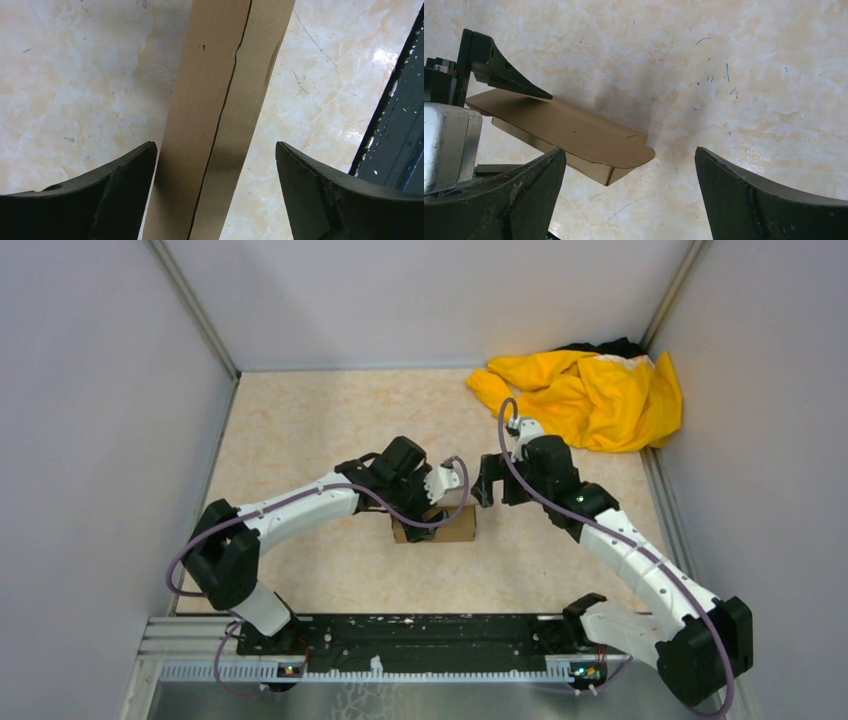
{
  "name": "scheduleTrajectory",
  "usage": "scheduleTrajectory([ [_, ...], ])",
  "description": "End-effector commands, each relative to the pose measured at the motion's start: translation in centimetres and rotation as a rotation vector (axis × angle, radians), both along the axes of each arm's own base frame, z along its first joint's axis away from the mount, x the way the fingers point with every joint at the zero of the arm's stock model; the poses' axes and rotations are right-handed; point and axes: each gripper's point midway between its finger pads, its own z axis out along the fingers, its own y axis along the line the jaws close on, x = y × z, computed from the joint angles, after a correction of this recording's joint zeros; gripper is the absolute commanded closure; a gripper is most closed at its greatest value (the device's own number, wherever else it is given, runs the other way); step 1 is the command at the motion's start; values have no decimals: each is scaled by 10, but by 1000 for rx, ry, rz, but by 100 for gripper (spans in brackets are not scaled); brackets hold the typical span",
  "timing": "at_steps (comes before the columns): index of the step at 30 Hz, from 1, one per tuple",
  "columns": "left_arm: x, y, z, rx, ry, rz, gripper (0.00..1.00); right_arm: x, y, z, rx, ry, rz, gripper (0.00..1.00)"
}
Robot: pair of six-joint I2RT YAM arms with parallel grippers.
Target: Fold the paper box
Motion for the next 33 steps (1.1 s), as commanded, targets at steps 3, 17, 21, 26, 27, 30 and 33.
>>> scheduleTrajectory([
  [3,4,0,-12,30,-23,-6,12,8,-10,9,57,-11,-53,4],
  [17,9,-1,-20,58,-18,-1,29,0,-29,11,86,-188,29,37],
  [21,9,-2,-21,59,-16,-4,31,-4,-26,18,92,-282,83,43],
  [26,9,-2,-22,64,-12,-6,32,-6,-19,19,95,-333,147,46],
  [27,9,-2,-21,64,-13,-8,32,-5,-18,18,93,-337,156,46],
  [30,10,-2,-22,70,-11,-9,32,-7,-11,18,113,-358,204,46],
  [33,10,-2,-23,73,-10,-11,31,-9,-7,14,117,-365,234,46],
])
